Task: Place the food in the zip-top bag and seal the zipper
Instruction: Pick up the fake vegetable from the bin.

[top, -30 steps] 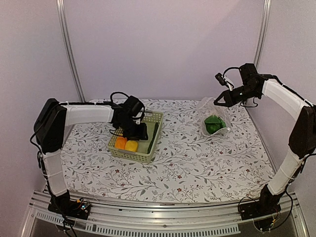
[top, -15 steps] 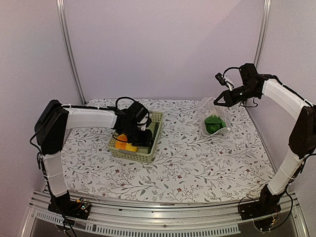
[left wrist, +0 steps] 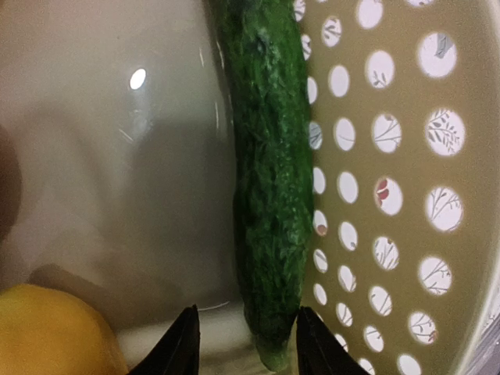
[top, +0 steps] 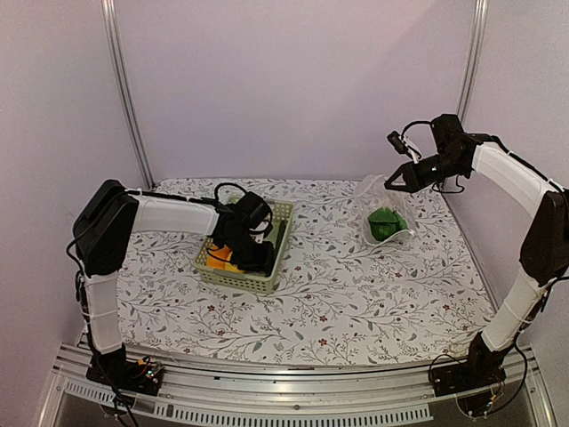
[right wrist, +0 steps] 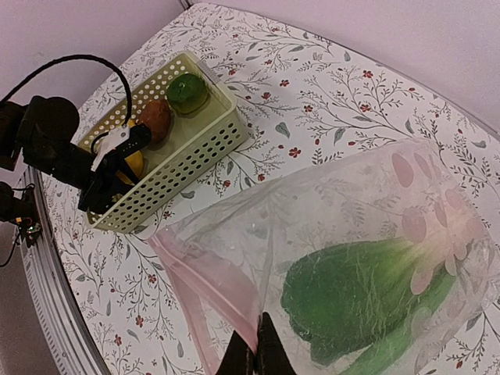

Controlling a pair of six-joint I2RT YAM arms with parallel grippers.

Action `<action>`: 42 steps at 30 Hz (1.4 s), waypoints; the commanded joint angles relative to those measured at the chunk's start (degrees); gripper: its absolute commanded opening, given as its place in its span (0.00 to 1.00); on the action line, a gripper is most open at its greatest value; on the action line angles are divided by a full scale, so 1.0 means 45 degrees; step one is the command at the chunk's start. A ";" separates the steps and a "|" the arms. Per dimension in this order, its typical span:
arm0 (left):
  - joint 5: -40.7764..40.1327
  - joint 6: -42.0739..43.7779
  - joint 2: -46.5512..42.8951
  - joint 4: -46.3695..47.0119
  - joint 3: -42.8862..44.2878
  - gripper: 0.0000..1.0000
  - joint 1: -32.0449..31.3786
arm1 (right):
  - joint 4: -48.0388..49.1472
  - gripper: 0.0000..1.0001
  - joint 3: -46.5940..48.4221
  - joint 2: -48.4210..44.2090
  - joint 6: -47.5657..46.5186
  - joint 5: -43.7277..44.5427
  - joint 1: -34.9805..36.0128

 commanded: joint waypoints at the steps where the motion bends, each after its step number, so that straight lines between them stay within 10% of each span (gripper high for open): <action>1: -0.0881 -0.0289 0.0593 -0.0419 0.0358 0.43 -0.0107 | -0.0007 0.00 0.0071 0.0088 -0.0043 -0.0164 0.0101; 12: -0.3259 0.0082 0.0042 -0.1731 0.0739 0.32 0.0025 | 0.0046 0.00 -0.0093 -0.0107 -0.0043 -0.0160 0.0087; 42: -0.1577 0.0943 0.0063 -0.1037 -0.0037 0.22 0.0131 | 0.0089 0.00 -0.0163 -0.0147 -0.0084 -0.0174 0.0103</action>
